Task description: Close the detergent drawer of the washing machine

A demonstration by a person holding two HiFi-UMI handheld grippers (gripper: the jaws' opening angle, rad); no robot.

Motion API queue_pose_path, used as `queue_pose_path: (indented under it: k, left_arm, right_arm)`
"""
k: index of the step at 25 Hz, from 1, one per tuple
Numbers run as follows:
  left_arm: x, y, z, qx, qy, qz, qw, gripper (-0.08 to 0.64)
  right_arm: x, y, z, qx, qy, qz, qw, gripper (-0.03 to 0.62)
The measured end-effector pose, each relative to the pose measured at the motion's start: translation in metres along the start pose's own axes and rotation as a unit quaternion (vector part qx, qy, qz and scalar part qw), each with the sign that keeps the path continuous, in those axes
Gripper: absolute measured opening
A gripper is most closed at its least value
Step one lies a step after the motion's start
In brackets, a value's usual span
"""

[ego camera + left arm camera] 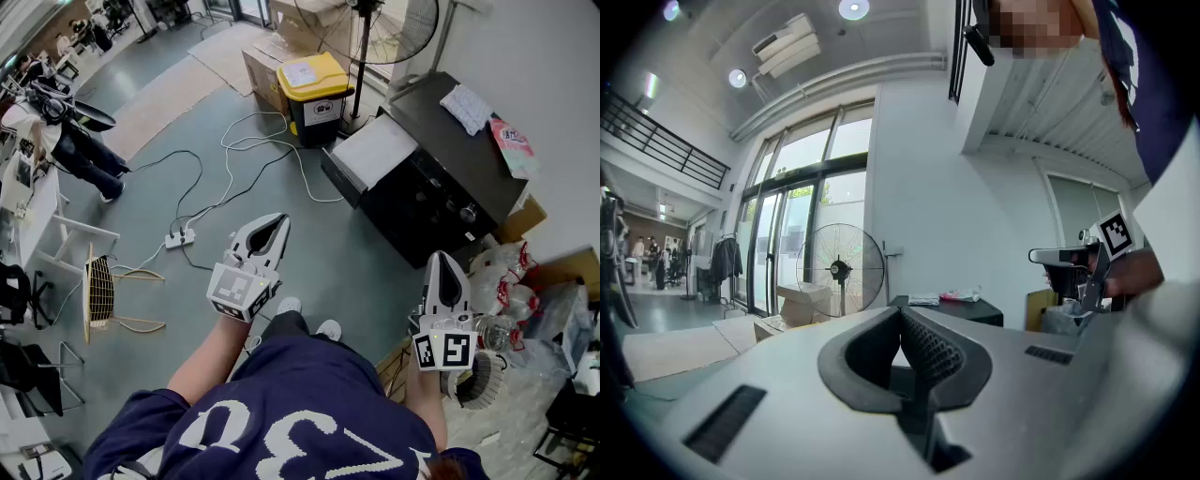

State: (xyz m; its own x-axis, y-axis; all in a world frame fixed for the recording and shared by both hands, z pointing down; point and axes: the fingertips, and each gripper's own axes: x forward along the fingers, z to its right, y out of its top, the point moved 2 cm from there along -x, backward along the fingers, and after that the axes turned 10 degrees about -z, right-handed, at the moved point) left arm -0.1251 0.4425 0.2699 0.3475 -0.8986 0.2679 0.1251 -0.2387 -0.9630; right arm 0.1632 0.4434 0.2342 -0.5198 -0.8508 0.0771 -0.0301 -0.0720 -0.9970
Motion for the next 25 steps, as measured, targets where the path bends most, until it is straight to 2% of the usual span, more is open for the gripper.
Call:
queue_pose_path:
  k: [8, 15, 21, 25]
  left_arm:
    - [0.011, 0.005, 0.004, 0.003, 0.001, 0.005, 1.0, 0.018]
    - [0.026, -0.001, -0.003, -0.003, -0.004, -0.005, 1.0, 0.018]
    - [0.073, -0.003, -0.028, -0.011, -0.017, -0.006, 0.9998, 0.018]
    - [0.117, 0.006, -0.057, -0.012, -0.036, -0.003, 0.9993, 0.018]
  right_arm:
    - [0.001, 0.004, 0.002, 0.024, 0.029, 0.014, 0.999, 0.015]
    - [0.019, -0.009, -0.001, 0.038, 0.04, 0.001, 0.998, 0.015]
    - [0.057, -0.015, 0.009, 0.038, 0.033, -0.013, 0.999, 0.015]
    - [0.102, -0.012, 0.019, 0.04, 0.019, -0.016, 0.999, 0.015]
